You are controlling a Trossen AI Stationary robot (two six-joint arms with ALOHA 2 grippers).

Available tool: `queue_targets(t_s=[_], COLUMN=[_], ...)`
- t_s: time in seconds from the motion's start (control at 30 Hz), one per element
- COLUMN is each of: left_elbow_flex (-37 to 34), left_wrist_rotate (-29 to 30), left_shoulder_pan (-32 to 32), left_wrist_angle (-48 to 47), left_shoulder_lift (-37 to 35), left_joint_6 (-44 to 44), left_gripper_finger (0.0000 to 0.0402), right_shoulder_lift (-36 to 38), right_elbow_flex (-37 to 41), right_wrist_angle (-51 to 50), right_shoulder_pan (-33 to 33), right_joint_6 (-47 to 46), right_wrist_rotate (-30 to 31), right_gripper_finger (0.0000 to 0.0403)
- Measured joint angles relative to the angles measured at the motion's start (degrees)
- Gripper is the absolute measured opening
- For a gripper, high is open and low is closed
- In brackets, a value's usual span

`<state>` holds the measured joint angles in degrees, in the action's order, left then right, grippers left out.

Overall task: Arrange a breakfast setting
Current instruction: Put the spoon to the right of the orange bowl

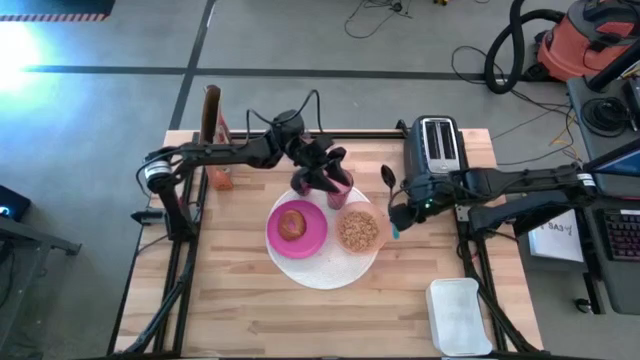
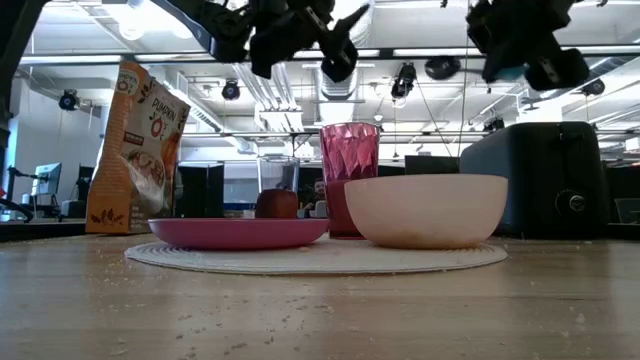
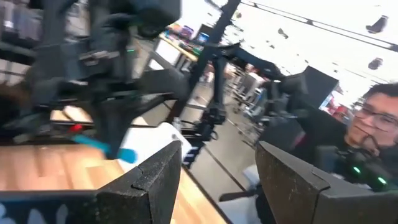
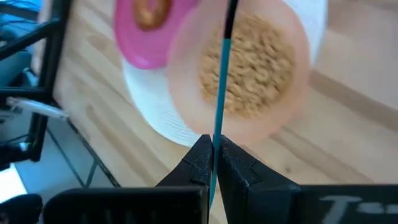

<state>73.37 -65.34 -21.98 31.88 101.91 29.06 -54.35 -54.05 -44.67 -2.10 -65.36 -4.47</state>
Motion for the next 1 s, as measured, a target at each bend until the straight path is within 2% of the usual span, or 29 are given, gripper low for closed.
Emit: queue_targets(t_s=[0.37, 0.47, 0.6, 0.7, 0.87, 1.0], left_elbow_flex=[0.00, 0.00, 0.00, 0.00, 0.00, -0.04], left_wrist_rotate=[-7.30, -7.54, -6.88, -1.87, 16.48, 30.36], left_shoulder_pan=[-0.55, -0.74, -0.92, -0.90, -0.82, 0.16], left_wrist_angle=[-8.07, -13.93, -26.40, -37.71, -58.54, -67.45], left_shoulder_lift=[-10.49, -15.00, -20.75, -25.11, -32.24, -36.68], left_joint_6=[-1.22, -5.64, -14.27, -21.70, -35.54, -38.49], left_gripper_finger=[0.0190, 0.0190, 0.0190, 0.0190, 0.0190, 0.0190], right_shoulder_lift=[2.04, 2.27, 2.17, 2.03, 2.21, 2.41], right_elbow_flex=[4.97, 7.11, 10.04, 11.98, 14.66, 16.82], right_wrist_angle=[-1.94, -1.20, 2.78, 6.82, 7.72, 8.19], right_shoulder_pan=[-2.99, -4.11, -5.20, -5.56, -5.56, -5.54], right_joint_6=[-12.11, -14.77, -16.60, -17.60, -18.39, -18.27], right_wrist_rotate=[-2.82, -1.31, -0.84, -0.47, -0.48, -3.12], right_gripper_finger=[0.0008, 0.0008, 0.0008, 0.0008, 0.0008, 0.0008])
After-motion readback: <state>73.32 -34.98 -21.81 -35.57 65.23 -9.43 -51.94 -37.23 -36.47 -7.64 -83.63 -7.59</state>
